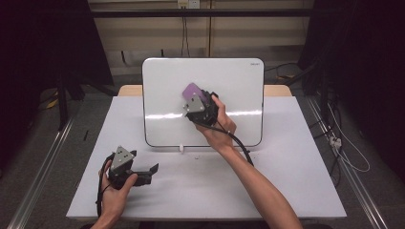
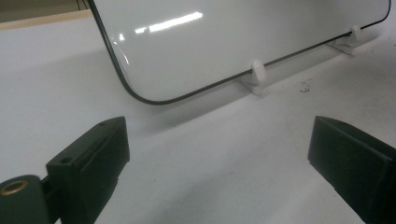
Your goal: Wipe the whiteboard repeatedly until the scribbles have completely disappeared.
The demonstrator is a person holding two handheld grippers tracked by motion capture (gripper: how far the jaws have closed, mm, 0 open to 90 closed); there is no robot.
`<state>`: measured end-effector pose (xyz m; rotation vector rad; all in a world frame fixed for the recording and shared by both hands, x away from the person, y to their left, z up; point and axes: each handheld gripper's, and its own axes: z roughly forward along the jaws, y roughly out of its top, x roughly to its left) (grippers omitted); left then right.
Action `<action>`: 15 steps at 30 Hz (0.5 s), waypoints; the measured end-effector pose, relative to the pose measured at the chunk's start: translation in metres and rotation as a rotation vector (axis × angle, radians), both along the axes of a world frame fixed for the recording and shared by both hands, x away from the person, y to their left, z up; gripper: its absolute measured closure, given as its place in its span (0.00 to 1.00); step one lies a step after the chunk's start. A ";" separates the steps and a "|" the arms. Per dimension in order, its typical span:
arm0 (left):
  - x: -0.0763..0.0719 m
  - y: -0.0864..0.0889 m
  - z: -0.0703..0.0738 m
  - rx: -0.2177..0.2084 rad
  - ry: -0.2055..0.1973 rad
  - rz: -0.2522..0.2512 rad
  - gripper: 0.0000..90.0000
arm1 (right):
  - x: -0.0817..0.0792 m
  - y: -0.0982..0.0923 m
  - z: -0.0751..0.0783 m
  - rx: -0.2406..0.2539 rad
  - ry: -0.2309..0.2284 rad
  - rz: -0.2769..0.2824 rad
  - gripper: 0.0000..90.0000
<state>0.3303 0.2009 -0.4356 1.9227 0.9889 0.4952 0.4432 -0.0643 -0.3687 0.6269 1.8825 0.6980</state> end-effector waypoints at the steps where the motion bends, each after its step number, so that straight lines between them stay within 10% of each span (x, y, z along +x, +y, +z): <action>1: 0.000 0.000 0.000 0.003 0.001 -0.001 0.06 | -0.002 0.003 -0.003 -0.015 0.004 0.018 0.46; 9: 0.000 0.000 -0.001 0.001 0.002 0.002 0.06 | -0.017 0.015 -0.018 -0.060 0.027 0.098 0.46; 15: 0.002 0.001 -0.002 -0.004 0.008 0.006 0.06 | -0.001 -0.007 -0.002 0.029 0.038 0.051 0.46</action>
